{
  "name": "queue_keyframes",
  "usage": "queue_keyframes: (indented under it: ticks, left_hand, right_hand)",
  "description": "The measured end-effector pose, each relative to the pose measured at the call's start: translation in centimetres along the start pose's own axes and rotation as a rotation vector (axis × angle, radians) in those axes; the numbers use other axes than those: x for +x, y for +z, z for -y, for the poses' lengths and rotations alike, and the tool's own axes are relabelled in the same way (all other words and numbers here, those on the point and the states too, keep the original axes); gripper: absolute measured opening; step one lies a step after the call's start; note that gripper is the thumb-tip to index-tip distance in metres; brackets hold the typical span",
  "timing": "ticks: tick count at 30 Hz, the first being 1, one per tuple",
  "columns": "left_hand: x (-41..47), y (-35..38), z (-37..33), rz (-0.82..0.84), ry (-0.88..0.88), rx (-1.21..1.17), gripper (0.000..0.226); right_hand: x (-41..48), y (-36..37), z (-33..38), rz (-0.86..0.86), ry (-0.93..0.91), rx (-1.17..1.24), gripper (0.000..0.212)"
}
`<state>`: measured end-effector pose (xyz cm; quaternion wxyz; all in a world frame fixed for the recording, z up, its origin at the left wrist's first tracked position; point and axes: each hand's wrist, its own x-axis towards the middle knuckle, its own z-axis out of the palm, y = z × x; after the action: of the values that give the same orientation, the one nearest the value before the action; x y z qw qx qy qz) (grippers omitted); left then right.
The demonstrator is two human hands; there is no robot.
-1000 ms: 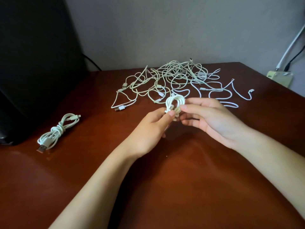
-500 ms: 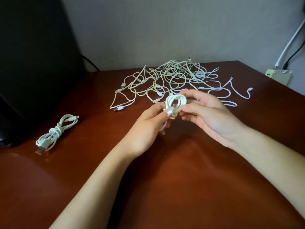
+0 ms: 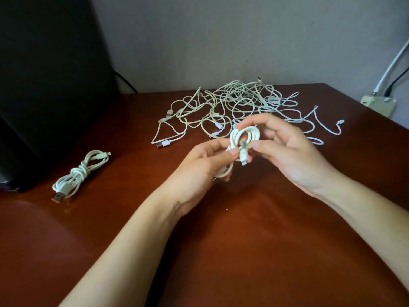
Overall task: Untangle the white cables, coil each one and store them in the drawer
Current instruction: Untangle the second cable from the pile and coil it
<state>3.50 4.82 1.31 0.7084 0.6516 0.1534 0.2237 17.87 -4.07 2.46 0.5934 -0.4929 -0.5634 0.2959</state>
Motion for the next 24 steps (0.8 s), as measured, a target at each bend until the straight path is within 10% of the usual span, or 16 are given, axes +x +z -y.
queue_keyframes:
  ticks: [24]
  left_hand:
    - [-0.1,0.8,0.4,0.010,0.035,0.058,0.013]
  right_hand:
    - [0.0,-1.4,0.1,0.067,-0.131,-0.368,0.029]
